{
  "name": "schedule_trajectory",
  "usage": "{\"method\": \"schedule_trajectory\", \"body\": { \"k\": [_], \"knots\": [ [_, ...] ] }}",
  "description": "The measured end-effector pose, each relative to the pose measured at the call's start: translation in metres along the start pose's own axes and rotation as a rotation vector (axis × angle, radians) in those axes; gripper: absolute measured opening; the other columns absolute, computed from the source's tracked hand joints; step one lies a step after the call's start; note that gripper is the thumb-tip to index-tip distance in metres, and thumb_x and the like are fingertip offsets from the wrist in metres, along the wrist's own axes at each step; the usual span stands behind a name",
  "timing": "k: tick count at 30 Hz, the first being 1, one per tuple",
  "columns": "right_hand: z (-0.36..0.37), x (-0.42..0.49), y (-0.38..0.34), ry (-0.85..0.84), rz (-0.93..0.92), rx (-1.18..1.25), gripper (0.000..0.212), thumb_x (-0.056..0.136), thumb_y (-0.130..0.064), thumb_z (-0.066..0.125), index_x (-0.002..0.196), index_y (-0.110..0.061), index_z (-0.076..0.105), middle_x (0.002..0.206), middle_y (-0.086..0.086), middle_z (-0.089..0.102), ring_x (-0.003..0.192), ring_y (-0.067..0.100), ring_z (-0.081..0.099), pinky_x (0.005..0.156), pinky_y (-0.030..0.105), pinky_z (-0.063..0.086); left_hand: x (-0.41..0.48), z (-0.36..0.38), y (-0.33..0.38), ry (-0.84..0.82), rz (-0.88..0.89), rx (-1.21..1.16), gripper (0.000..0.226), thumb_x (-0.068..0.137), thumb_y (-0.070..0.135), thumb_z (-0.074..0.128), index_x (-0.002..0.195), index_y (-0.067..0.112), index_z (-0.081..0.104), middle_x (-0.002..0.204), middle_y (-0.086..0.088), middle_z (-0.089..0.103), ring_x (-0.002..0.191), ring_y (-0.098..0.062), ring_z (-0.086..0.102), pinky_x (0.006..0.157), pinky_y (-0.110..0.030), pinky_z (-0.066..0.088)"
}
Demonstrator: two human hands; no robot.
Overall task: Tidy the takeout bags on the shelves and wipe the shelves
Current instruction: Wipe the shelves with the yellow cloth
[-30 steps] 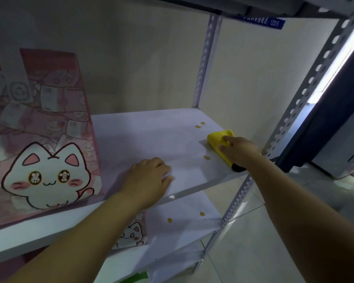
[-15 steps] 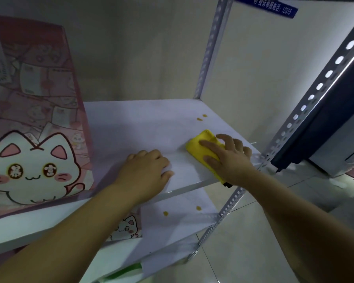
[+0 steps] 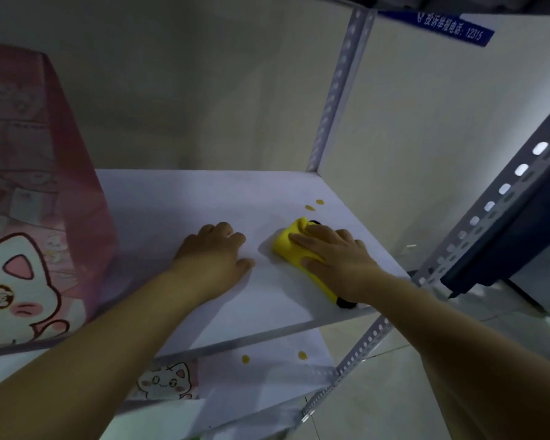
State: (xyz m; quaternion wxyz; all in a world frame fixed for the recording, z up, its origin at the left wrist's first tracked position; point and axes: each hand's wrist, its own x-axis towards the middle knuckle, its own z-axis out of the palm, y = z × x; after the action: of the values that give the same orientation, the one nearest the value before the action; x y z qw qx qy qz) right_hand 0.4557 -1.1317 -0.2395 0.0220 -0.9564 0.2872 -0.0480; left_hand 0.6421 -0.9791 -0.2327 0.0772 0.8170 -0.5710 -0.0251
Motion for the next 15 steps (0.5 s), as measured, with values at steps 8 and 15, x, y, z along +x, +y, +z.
{"method": "schedule_trajectory", "body": {
  "k": [8,15],
  "knots": [
    [-0.002,0.084,0.043,0.097,0.650,0.109,0.040,0.090,-0.036,0.035,0.129,-0.029,0.043,0.136,0.010,0.032,0.122,0.042,0.028,0.101,0.057,0.023,0.006,0.015,-0.003,0.127,0.068,0.086,0.048,0.093,0.049,0.031,0.116,0.013,0.053,0.121,-0.009,0.052,0.108,-0.029,0.050,0.084,-0.033,0.040],
    [0.004,0.143,0.007,0.030,0.457,0.084,0.043,0.089,-0.030,0.036,0.131,-0.035,0.041,0.143,0.008,0.028,0.128,0.042,0.023,0.103,0.057,0.019,0.005,0.015,-0.003,0.120,0.054,0.026,0.056,0.086,0.046,0.034,0.108,0.005,0.064,0.112,-0.019,0.063,0.097,-0.037,0.061,0.077,-0.041,0.049]
  ]
}}
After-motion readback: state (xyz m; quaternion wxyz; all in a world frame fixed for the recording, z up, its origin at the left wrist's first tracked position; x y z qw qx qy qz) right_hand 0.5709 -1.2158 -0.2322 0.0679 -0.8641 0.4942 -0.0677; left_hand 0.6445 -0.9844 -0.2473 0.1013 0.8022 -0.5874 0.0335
